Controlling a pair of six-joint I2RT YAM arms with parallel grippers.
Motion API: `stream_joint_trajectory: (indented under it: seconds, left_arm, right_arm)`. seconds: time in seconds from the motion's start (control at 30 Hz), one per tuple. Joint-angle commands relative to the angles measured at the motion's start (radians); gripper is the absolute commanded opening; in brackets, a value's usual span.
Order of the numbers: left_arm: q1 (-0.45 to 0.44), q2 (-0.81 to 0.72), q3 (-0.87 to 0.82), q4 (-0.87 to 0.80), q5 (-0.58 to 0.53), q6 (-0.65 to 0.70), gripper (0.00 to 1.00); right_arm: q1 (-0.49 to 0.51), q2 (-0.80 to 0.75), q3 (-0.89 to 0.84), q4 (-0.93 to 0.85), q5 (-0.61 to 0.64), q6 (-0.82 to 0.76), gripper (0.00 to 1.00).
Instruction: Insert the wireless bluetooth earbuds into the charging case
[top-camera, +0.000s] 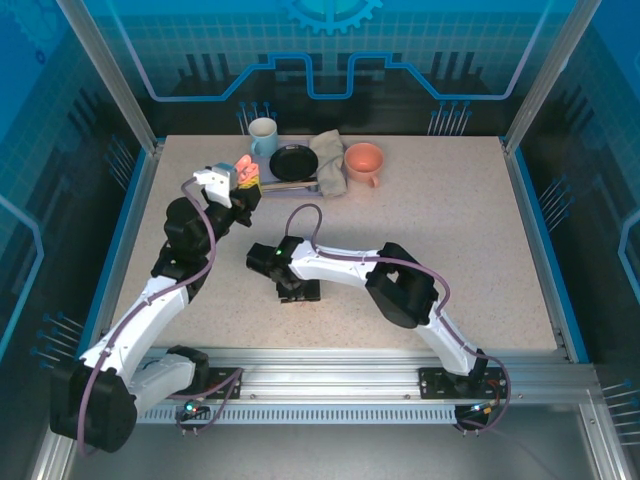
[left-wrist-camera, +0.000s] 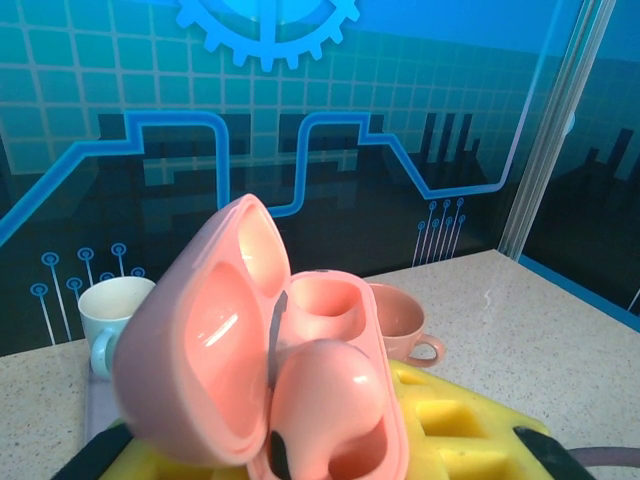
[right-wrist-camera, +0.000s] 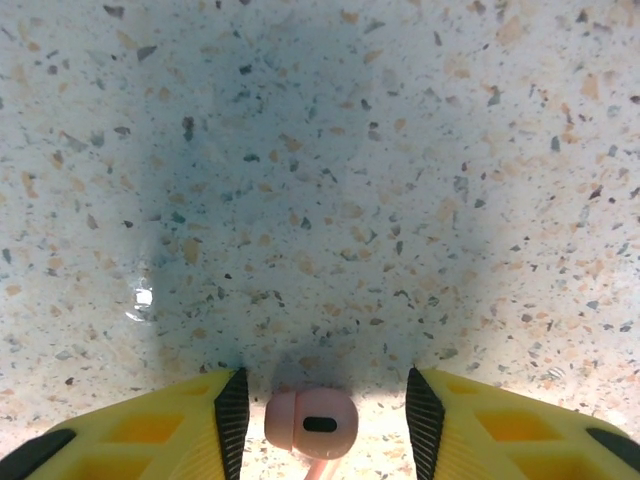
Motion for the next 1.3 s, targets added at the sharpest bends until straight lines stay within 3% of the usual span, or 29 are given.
stream_joint_trajectory:
  seconds: [0.0,0.7,1.0,1.27]
  left_arm:
    - [0.014,-0.022,-0.016,0.046,0.022,-0.017,0.0]
    - [0.019,-0.02,-0.02,0.049,0.025,-0.028,0.0]
    - [0.019,-0.015,-0.017,0.046,0.034,-0.037,0.0]
    - [0.018,-0.005,-0.016,0.042,0.048,-0.043,0.0]
  right_arm:
    - [0.013,0.037,0.008,-0.078,0.024,0.041,0.47]
    - [0.003,0.008,-0.091,0.005,-0.014,0.067,0.35]
    - [-0.006,-0.072,-0.174,0.048,0.042,0.068,0.28]
    - [-0.023,-0.162,-0.266,0.072,0.104,0.068,0.27]
